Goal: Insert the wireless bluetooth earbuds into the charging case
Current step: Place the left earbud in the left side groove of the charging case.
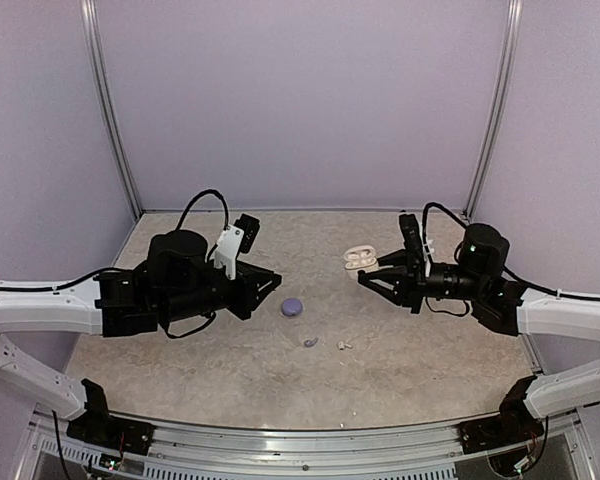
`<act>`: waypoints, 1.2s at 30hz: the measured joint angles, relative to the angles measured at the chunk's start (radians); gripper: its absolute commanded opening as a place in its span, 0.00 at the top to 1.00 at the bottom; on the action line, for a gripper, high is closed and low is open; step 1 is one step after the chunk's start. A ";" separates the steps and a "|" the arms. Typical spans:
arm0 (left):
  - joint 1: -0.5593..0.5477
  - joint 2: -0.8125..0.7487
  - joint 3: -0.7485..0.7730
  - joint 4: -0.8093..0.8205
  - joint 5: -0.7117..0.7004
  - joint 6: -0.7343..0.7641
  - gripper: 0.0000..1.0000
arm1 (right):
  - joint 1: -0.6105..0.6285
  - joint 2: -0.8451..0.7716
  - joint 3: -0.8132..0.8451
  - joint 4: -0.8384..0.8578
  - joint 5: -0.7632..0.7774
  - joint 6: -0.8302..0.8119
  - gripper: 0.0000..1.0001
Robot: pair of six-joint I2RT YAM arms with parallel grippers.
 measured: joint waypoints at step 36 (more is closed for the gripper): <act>-0.183 0.163 0.000 0.713 0.103 0.299 0.84 | 0.144 -0.016 -0.086 0.235 0.045 -0.183 1.00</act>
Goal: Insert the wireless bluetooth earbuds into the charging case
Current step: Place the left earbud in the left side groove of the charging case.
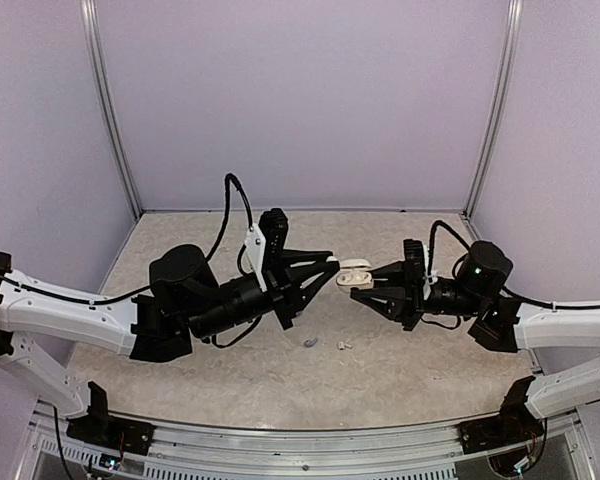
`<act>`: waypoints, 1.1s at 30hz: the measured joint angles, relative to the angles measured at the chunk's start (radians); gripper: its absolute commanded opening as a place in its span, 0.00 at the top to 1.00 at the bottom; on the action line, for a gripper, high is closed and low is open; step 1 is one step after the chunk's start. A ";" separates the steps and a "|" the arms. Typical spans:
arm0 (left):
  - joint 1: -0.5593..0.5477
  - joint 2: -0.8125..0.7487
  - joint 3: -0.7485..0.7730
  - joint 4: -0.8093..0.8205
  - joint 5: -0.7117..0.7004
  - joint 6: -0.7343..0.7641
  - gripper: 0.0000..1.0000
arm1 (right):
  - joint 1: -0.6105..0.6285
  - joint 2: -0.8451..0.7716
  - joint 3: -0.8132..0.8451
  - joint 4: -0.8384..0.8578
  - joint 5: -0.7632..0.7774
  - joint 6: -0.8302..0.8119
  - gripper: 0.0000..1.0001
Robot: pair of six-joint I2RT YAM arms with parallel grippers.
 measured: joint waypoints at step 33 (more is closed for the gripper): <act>0.000 0.074 0.045 -0.002 -0.042 0.040 0.87 | 0.004 0.012 0.014 0.016 0.013 0.108 1.00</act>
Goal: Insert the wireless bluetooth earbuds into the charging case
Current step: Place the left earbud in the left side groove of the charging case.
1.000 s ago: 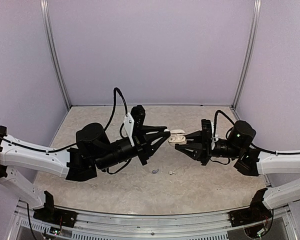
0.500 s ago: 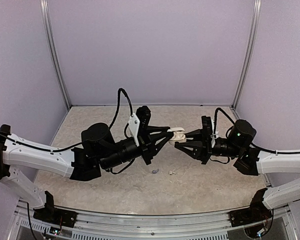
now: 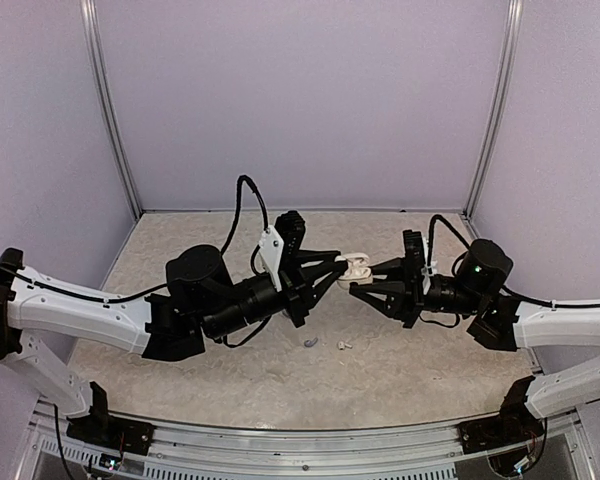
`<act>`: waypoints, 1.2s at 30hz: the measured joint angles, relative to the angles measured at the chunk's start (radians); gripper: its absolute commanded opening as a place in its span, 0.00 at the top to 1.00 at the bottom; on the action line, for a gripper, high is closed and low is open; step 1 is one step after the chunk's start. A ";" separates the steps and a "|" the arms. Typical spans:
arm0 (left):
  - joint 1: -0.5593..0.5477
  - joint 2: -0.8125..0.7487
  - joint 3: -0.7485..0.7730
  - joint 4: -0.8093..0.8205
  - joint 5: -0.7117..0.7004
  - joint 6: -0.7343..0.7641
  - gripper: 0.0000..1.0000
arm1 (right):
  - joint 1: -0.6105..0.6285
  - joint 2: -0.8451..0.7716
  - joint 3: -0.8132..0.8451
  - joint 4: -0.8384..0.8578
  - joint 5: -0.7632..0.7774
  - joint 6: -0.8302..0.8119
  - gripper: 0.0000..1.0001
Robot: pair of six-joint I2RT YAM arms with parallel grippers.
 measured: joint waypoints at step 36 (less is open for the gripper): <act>-0.014 0.057 0.087 -0.100 -0.122 0.038 0.82 | 0.001 -0.035 -0.016 -0.028 0.143 0.026 1.00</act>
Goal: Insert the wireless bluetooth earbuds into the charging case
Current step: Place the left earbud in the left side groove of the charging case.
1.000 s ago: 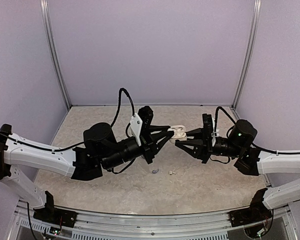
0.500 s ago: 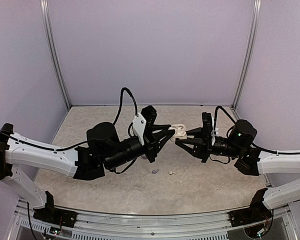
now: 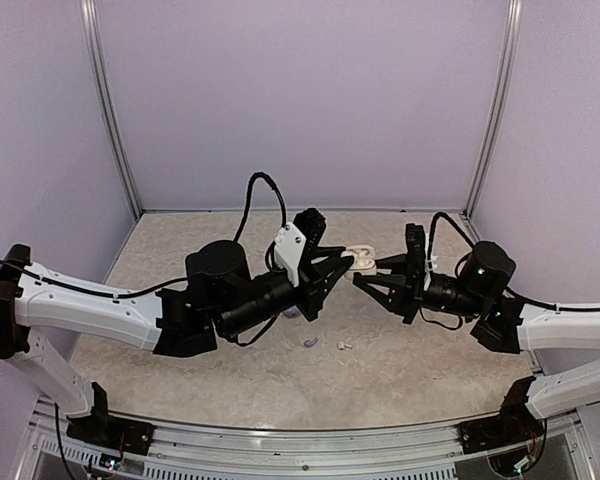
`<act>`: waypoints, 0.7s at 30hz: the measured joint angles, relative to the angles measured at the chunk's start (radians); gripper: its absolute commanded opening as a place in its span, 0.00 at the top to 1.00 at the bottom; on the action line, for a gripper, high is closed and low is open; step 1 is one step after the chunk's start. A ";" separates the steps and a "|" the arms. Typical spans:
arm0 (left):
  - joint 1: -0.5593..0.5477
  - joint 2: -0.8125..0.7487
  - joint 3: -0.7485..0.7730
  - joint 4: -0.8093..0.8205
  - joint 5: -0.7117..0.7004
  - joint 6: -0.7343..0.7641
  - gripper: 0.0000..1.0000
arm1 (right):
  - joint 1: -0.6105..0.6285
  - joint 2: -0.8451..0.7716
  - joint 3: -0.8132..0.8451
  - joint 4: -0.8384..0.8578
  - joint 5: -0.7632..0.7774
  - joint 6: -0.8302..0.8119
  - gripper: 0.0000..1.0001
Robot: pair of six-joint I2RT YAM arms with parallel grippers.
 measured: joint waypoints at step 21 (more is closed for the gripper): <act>0.000 0.026 0.065 -0.113 -0.024 -0.005 0.74 | 0.000 0.000 -0.018 0.000 0.036 -0.013 1.00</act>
